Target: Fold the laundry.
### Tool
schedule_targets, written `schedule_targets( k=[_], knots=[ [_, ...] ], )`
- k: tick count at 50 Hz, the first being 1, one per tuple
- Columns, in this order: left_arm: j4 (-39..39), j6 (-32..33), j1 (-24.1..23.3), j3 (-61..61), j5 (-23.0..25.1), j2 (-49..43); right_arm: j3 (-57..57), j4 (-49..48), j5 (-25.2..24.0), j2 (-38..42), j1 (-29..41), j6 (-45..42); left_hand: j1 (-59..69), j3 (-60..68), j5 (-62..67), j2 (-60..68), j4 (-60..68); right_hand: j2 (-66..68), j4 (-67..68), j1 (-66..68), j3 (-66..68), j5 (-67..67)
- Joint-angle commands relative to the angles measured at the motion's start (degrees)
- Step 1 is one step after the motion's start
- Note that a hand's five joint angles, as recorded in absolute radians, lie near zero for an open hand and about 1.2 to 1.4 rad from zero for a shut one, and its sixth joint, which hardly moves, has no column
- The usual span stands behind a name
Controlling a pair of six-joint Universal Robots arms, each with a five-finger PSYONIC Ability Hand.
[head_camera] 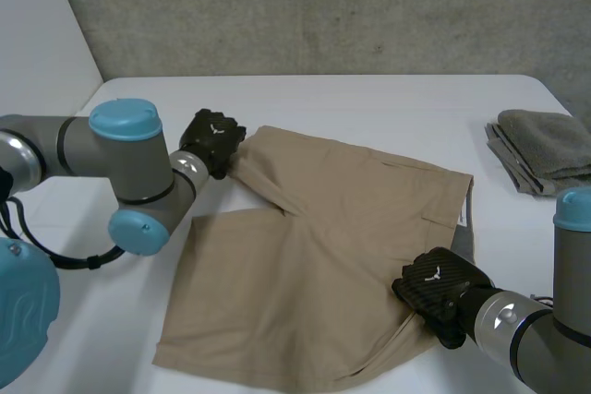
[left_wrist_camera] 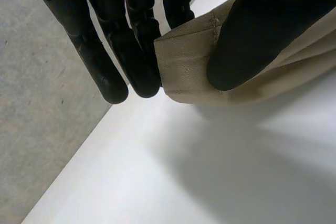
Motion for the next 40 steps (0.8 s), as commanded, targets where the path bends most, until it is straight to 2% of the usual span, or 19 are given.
schedule_targets(
  k=[1,9,14,15,16,17,21,24,31,36,40],
  knots=[
    [0.8,2.0,-0.8,-5.9,-4.6,1.3,0.3,0.0,0.0,0.1,0.1,0.2,14.5,11.9,14.1,11.7,11.4,13.2,11.9,23.1,12.5,12.9],
    [0.7,3.1,-0.8,-8.2,-10.2,1.7,0.5,0.0,0.0,0.1,-0.1,0.2,14.5,11.9,14.1,11.7,11.4,13.2,11.9,23.1,12.5,12.9],
    [0.4,4.0,-0.9,-10.0,-11.9,3.2,0.6,0.0,0.0,0.1,-0.2,0.2,14.5,11.9,14.1,11.7,11.4,13.2,11.9,23.1,12.5,12.9],
    [0.4,4.0,-1.0,-10.4,-11.8,3.7,0.7,0.0,0.0,0.1,-0.1,0.2,7.7,5.1,7.3,4.9,4.6,13.2,11.9,23.1,12.5,12.9],
    [0.4,4.0,-1.0,-11.0,-11.7,4.2,0.7,0.0,0.0,0.1,-0.1,0.2,-7.8,-10.5,-8.2,-10.7,-10.9,13.2,11.9,23.1,12.5,12.9],
    [0.6,4.1,-1.1,-11.9,-11.8,5.3,0.7,0.0,0.0,0.1,-0.1,0.2,-35.1,-37.8,-35.5,-38.0,-38.2,13.2,11.9,23.1,12.5,12.9],
    [0.8,3.3,-2.2,-14.1,-12.0,9.5,0.8,-0.2,0.0,0.0,-0.2,0.5,-45.1,-47.8,-45.5,-48.0,-48.3,13.2,11.9,23.1,12.5,12.9],
    [0.5,2.9,-2.3,-17.0,-12.1,13.4,0.6,-0.4,-0.1,0.0,-0.8,1.7,-44.3,-47.0,-44.7,-47.2,-47.4,13.2,11.9,23.1,12.5,12.9],
    [0.1,-2.5,-2.2,-34.3,-9.6,31.7,0.5,-1.1,0.0,-0.1,-1.0,3.0,-38.9,-41.6,-39.3,-41.8,-42.1,13.2,11.9,23.1,12.5,12.9],
    [-5.1,-5.0,-2.4,-47.8,-5.0,43.5,0.6,-1.9,0.4,-0.5,-1.8,3.0,-38.8,-41.4,-39.2,-41.6,-41.9,13.2,11.9,23.1,12.5,12.9],
    [-9.2,-5.5,-2.1,-54.5,-4.4,48.9,0.7,-2.5,0.4,-0.9,-3.6,3.3,-38.3,-40.9,-38.7,-41.1,-41.4,13.2,11.9,23.1,12.5,12.9]
  ],
)
